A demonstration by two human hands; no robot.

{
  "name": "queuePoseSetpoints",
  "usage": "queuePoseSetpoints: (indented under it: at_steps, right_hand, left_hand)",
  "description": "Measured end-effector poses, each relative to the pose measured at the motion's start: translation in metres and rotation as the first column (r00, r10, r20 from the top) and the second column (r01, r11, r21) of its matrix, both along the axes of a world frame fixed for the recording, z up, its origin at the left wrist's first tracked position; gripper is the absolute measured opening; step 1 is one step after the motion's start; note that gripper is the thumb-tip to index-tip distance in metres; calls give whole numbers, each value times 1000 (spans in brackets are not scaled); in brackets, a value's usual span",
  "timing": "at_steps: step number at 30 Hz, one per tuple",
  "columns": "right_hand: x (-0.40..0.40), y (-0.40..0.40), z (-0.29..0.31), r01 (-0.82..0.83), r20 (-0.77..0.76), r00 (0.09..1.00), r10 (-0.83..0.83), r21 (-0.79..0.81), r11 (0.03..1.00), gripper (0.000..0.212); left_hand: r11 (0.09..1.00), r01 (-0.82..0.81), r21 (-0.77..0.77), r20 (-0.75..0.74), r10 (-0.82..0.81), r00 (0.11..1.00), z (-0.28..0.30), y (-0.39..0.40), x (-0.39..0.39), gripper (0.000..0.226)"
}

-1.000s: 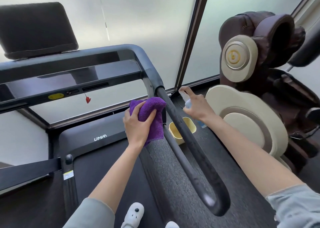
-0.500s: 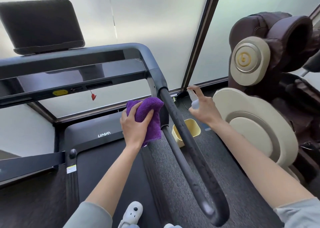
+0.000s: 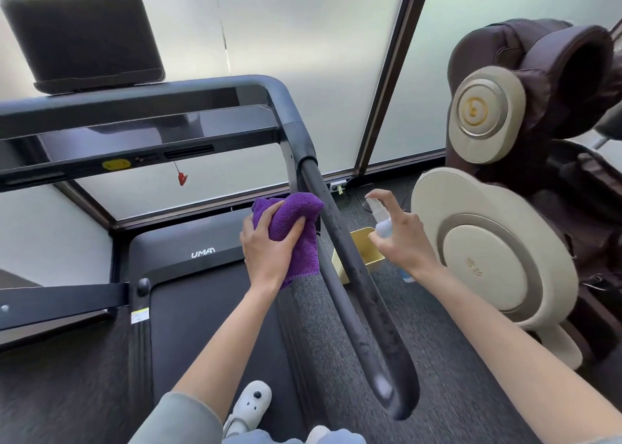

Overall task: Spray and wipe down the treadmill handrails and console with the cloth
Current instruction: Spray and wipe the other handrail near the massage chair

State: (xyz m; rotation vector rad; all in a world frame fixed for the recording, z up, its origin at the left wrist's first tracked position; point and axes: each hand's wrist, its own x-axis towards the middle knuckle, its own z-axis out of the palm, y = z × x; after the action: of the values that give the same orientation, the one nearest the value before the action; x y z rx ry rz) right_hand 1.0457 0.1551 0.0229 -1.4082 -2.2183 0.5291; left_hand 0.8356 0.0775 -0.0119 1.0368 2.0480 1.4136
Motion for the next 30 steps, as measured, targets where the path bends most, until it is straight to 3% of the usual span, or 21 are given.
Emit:
queuePoseSetpoints:
  at_steps: [11, 26, 30]
  right_hand:
    - [31, -32, 6, -13, 62, 998, 12, 19, 1000, 71]
    - [49, -75, -1, 67, -81, 995, -63, 46, 997, 67]
    - [62, -87, -5, 35, -27, 999, -33, 54, 998, 68]
  left_hand:
    - [999, -26, 18, 14, 26, 1000, -5, -21, 18, 48]
    - [1000, -6, 11, 49, 6, 999, -11, -49, 43, 43]
    - [1000, -20, 20, 48, 19, 999, -11, -56, 42, 42]
